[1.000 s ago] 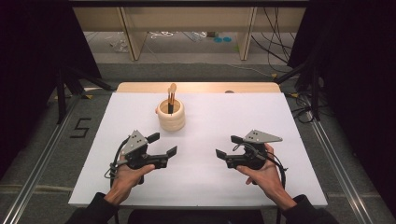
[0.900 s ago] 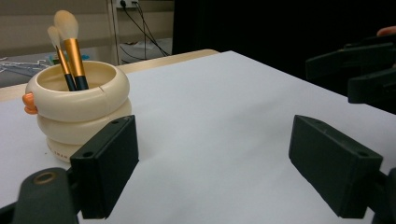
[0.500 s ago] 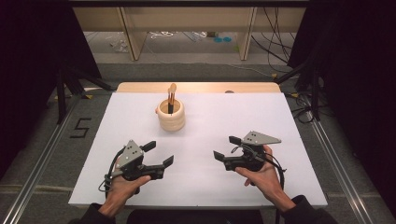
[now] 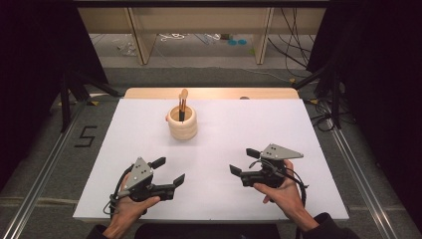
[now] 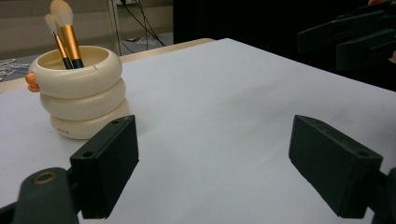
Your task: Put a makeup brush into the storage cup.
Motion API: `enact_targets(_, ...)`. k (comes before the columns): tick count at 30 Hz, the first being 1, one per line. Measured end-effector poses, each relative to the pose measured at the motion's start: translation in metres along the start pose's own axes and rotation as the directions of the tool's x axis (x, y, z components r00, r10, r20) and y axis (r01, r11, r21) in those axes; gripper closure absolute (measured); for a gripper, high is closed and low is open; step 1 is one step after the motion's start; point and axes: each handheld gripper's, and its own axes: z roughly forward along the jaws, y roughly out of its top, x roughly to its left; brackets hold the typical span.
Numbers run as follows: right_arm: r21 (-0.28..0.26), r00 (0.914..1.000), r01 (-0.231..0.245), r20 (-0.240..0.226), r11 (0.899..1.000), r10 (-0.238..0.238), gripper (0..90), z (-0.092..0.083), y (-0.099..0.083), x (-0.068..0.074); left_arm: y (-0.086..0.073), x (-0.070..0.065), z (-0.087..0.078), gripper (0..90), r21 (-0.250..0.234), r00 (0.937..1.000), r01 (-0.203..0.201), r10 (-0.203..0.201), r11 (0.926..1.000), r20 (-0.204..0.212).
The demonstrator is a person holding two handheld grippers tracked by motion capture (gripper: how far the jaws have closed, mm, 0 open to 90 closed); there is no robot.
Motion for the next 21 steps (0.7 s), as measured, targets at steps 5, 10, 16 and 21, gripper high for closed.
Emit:
enact_targets(5,0.000,0.9998,-0.014,0.016,1.000,0.014,16.4,-0.008,-0.004,0.000,0.002,-0.001,-0.006,15.8,-0.005,0.9999,-0.012,0.012,0.9999,-0.001)
enact_targets(10,-0.001,0.9992,-0.024,0.032,1.000,0.024,16.4,-0.014,-0.009,-0.001,0.000,-0.001,-0.010,15.8,-0.005,1.0000,0.000,0.000,1.0000,-0.003)
enact_targets(16,0.011,0.9993,-0.007,0.037,1.000,0.006,16.2,-0.018,-0.014,0.001,-0.003,-0.005,-0.011,15.8,0.001,1.0000,-0.002,0.002,1.0000,0.002)
enact_targets(21,0.008,0.9994,-0.005,0.033,1.000,0.005,16.2,-0.022,-0.018,0.004,-0.008,-0.011,-0.011,15.8,0.016,1.0000,0.001,-0.002,0.9999,0.006)
